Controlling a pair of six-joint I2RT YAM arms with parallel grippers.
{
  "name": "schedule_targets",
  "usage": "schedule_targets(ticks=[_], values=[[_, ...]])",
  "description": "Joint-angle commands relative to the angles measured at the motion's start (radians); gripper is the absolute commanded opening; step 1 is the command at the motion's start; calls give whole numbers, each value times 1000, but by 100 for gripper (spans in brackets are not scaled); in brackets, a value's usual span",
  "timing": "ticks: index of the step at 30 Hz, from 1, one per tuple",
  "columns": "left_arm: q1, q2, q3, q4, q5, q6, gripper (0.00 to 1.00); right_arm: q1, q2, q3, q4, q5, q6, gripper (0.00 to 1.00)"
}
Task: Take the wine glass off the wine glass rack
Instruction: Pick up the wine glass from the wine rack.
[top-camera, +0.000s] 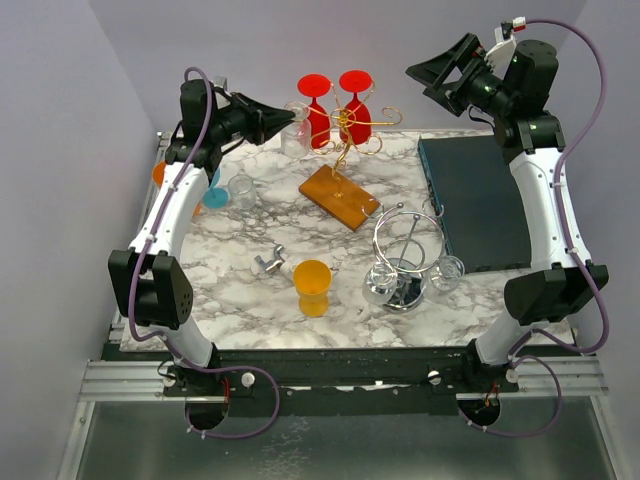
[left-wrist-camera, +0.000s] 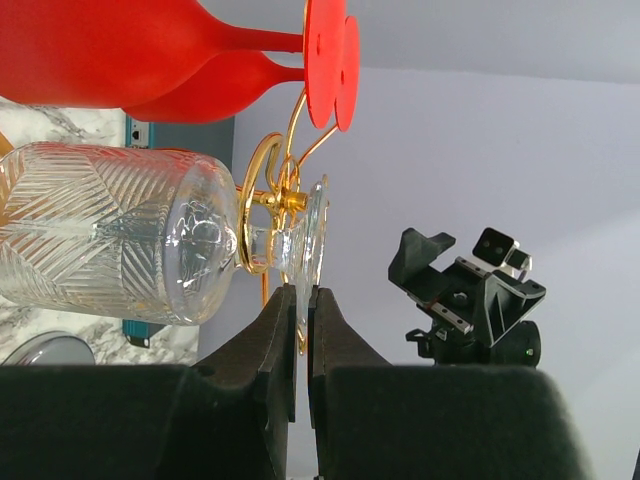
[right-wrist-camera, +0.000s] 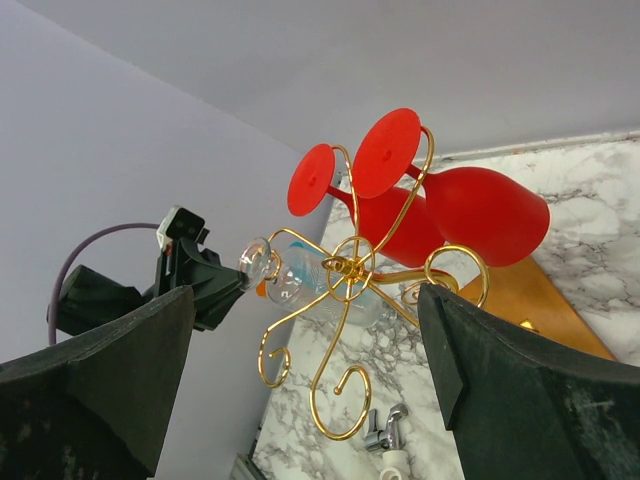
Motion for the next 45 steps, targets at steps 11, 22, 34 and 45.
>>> schedule_targets(ticks=[11,22,34,45], values=[[35,-78,-19,89,57,-47,0,4,-25,-5,20,20,-4,100],[46,-52,-17,101,54,-49,0,4,-17,11,13,21,-10,100],[47,0,34,119,49,-64,0,4,-15,15,9,25,-14,100],[47,25,53,130,47,-70,0,5,-17,20,3,34,-21,100]])
